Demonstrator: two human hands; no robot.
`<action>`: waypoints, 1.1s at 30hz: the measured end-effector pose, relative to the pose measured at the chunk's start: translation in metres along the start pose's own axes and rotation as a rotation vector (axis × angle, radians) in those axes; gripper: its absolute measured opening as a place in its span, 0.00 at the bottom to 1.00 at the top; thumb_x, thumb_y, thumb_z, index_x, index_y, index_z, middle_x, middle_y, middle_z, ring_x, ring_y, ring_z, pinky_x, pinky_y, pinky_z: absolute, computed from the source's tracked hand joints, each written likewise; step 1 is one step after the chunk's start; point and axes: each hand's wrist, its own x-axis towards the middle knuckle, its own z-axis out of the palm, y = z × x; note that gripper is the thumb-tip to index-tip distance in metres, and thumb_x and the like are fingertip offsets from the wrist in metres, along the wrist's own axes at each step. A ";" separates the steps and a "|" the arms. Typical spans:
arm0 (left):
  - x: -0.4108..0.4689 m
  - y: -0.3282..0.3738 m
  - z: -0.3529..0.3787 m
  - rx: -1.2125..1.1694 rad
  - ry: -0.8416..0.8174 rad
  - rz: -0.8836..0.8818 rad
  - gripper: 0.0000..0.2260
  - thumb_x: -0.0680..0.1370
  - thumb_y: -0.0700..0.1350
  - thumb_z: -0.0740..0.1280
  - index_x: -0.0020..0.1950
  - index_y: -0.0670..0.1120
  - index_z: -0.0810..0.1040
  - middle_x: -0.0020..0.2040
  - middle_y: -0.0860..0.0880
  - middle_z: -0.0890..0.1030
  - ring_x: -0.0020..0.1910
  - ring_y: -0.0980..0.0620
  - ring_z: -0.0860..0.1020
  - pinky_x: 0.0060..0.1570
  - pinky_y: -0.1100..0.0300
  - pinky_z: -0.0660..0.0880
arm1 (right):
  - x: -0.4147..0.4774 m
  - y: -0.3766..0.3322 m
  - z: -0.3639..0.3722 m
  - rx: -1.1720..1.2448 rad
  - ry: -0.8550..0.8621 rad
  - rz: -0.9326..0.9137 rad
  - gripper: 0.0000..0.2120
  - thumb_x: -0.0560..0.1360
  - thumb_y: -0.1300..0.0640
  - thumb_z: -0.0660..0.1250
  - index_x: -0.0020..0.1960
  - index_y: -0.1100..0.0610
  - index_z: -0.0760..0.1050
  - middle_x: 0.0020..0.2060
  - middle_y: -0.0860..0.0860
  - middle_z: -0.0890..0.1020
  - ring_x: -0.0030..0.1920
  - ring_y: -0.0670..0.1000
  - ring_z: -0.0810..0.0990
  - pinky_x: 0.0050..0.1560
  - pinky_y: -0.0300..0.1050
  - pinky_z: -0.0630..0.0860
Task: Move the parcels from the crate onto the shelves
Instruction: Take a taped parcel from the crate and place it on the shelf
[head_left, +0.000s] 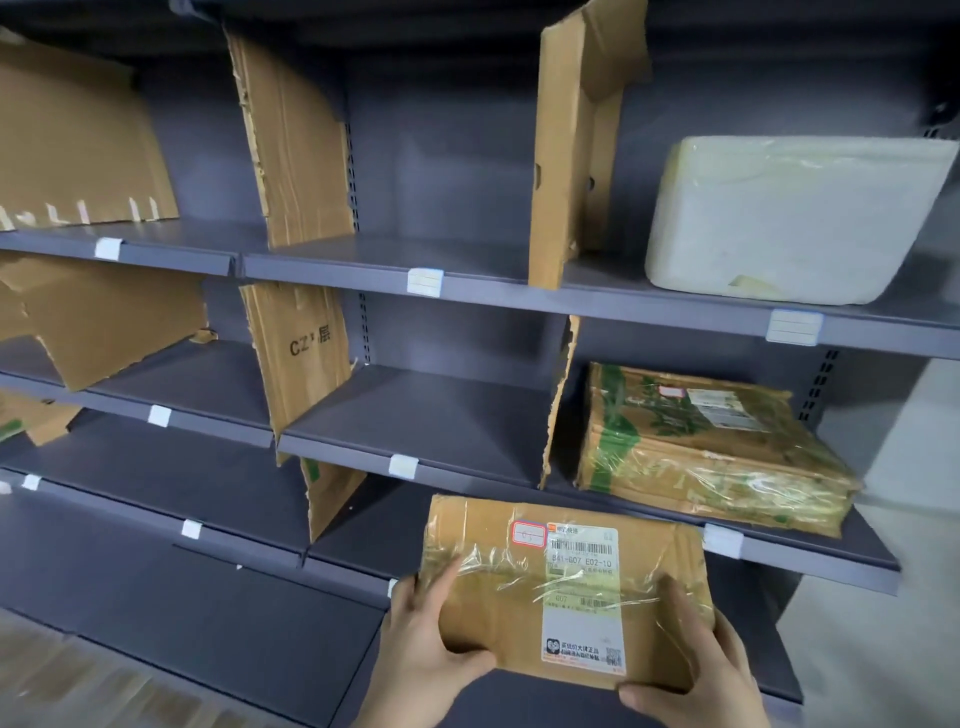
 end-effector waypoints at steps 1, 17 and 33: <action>0.009 -0.009 -0.011 0.011 -0.014 0.005 0.41 0.59 0.56 0.70 0.66 0.77 0.53 0.59 0.57 0.58 0.63 0.51 0.66 0.63 0.56 0.68 | 0.000 -0.009 0.012 0.006 0.015 0.004 0.58 0.52 0.42 0.82 0.64 0.21 0.43 0.76 0.47 0.52 0.77 0.54 0.53 0.75 0.57 0.57; 0.096 -0.110 -0.189 -0.004 -0.096 0.073 0.42 0.61 0.56 0.73 0.67 0.74 0.54 0.68 0.51 0.58 0.72 0.48 0.60 0.69 0.51 0.64 | 0.009 -0.162 0.159 0.006 0.062 0.020 0.54 0.49 0.43 0.78 0.66 0.21 0.52 0.74 0.46 0.57 0.74 0.55 0.60 0.73 0.55 0.62; 0.087 -0.169 -0.309 -0.132 0.109 0.027 0.34 0.62 0.54 0.77 0.63 0.72 0.67 0.61 0.62 0.64 0.59 0.66 0.66 0.56 0.62 0.67 | 0.021 -0.255 0.241 -0.074 -0.045 -0.111 0.50 0.51 0.29 0.77 0.54 0.17 0.40 0.77 0.48 0.52 0.75 0.58 0.54 0.74 0.58 0.55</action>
